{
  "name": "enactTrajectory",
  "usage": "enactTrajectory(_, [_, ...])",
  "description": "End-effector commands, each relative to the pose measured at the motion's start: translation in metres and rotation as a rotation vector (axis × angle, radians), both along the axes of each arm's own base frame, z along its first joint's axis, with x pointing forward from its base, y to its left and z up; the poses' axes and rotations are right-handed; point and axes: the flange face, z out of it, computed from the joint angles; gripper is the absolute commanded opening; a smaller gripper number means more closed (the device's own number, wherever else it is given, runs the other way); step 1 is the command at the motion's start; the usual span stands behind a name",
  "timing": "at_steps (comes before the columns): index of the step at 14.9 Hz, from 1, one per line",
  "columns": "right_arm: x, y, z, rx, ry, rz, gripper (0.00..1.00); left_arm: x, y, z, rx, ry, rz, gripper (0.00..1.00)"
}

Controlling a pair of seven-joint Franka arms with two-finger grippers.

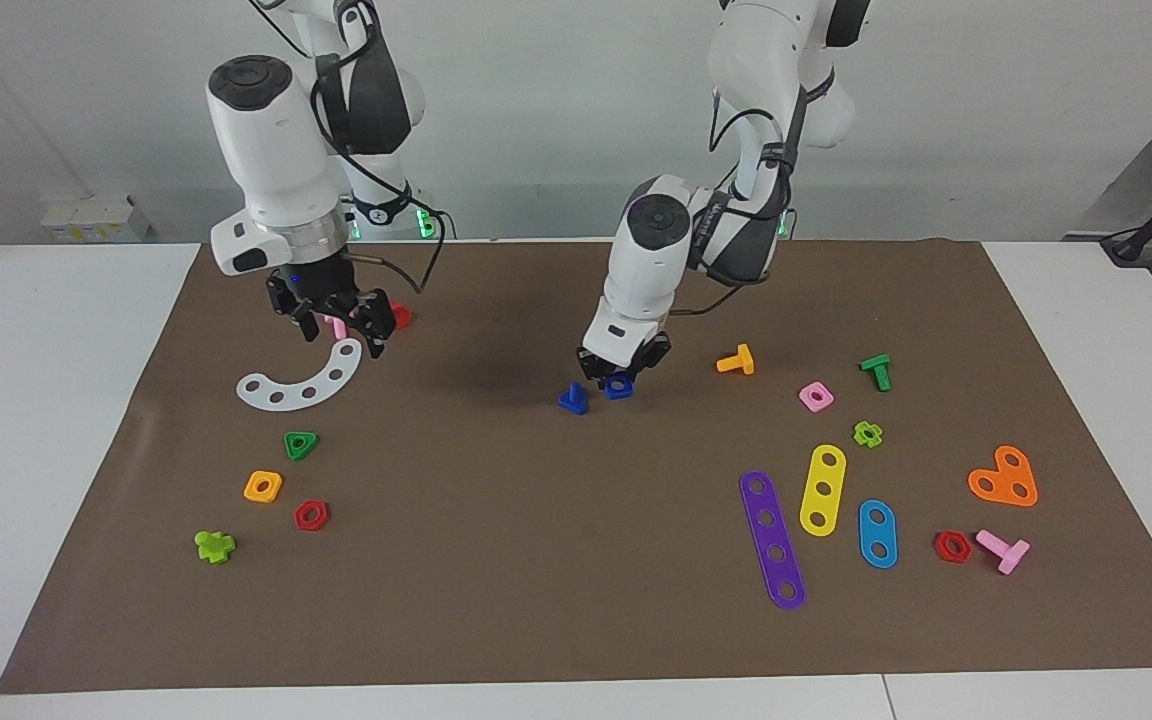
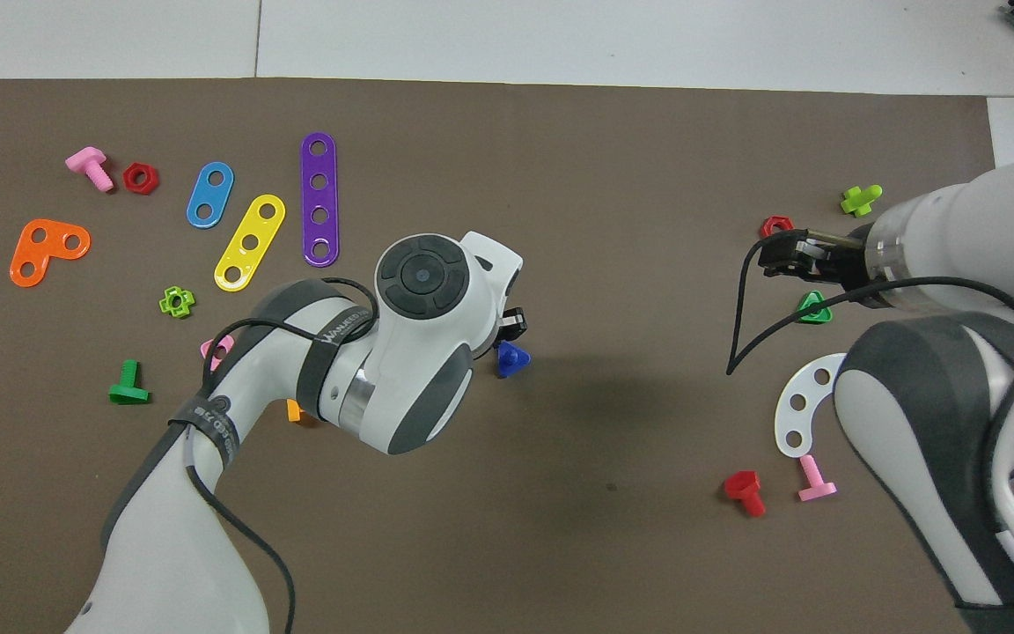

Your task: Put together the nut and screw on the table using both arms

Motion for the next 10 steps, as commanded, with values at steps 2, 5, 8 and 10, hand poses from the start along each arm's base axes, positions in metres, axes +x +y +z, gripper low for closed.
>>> enactTrajectory(2, [0.000, -0.033, 0.044, 0.020, 0.039, 0.075, 1.00, 0.006, -0.006, 0.008, -0.061, -0.002, 0.061, 0.00])
enactTrajectory(5, [0.001, -0.044, 0.067, -0.001, 0.043, 0.106, 1.00, 0.000, -0.013, 0.006, -0.058, 0.004, 0.048, 0.00])
enactTrajectory(8, [0.005, -0.044, 0.081, -0.004, 0.060, 0.118, 1.00, -0.015, -0.026, -0.002, -0.049, 0.020, 0.073, 0.00])
enactTrajectory(10, [0.006, -0.041, 0.076, -0.006, 0.074, 0.170, 1.00, -0.019, -0.028, -0.010, -0.039, 0.028, 0.068, 0.00])
